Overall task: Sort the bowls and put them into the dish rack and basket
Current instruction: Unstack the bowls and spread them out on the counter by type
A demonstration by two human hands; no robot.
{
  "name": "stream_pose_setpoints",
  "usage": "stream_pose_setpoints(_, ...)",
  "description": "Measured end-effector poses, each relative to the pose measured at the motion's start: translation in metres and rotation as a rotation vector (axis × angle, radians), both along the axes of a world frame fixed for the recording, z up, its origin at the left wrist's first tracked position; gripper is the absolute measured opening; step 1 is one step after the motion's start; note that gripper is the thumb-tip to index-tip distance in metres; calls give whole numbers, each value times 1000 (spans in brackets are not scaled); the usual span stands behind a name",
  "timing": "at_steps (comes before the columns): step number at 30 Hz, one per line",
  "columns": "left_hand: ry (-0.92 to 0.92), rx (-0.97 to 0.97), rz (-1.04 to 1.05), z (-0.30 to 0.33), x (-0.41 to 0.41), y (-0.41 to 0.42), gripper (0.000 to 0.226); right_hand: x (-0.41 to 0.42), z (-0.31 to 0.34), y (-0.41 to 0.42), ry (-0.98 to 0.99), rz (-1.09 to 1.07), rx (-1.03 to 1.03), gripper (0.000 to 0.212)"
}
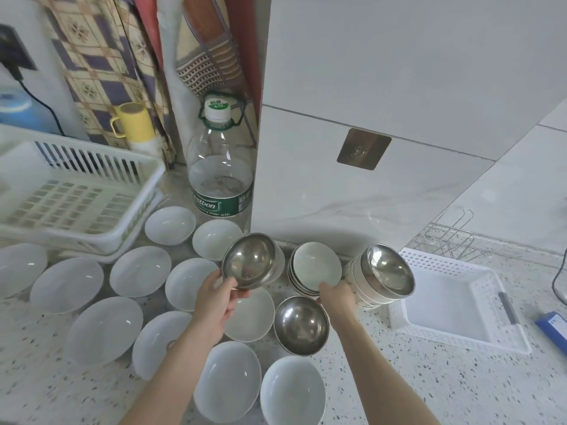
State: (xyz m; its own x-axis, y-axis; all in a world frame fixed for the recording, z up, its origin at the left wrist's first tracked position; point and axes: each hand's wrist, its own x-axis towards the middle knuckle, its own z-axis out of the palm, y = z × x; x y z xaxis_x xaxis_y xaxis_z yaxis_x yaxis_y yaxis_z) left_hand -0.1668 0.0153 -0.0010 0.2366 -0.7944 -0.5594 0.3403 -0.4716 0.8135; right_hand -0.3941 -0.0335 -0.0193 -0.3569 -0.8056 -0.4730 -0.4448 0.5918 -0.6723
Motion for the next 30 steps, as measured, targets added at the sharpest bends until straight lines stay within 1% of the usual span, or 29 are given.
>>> stream_pose_setpoints(3, 1, 15, 24, -1, 3, 4, 29, 3, 0, -3, 20, -22, -10, 33)
stream_pose_setpoints(9, 5, 5, 46, 2, 5, 10, 30, 6, 6, -6, -7, -29, -28, 18)
stream_pose_setpoints(12, 27, -10, 52, 4, 4, 16, 32, 7, 11, -8, -30, -38, 2, 24)
stream_pose_setpoints(15, 47, -17, 47, 3, 6, 23, 31, 6, 16, -11, -67, -54, 57, 20)
stream_pose_setpoints(18, 61, -18, 41, 2, 10, 29, 30, 5, 21, -17, -123, -32, 84, 26)
stream_pose_setpoints(19, 64, -17, 40, 2, 11, 31, 31, 6, 23, -17, -123, -32, 86, 24)
stream_pose_setpoints(23, 72, -29, 37, 3, 14, 38, 32, 14, 32, -13, 4, -85, -6, 7)
stream_pose_setpoints(24, 73, -31, 37, 3, 15, 40, 31, 15, 33, -12, 19, -90, -42, 11)
stream_pose_setpoints(26, 70, -34, 34, 4, 17, 44, 32, 18, 36, -11, 16, -96, -94, 28)
stream_pose_setpoints(30, 53, -40, 35, 6, 23, 50, 36, 22, 44, -3, -67, -120, -214, 45)
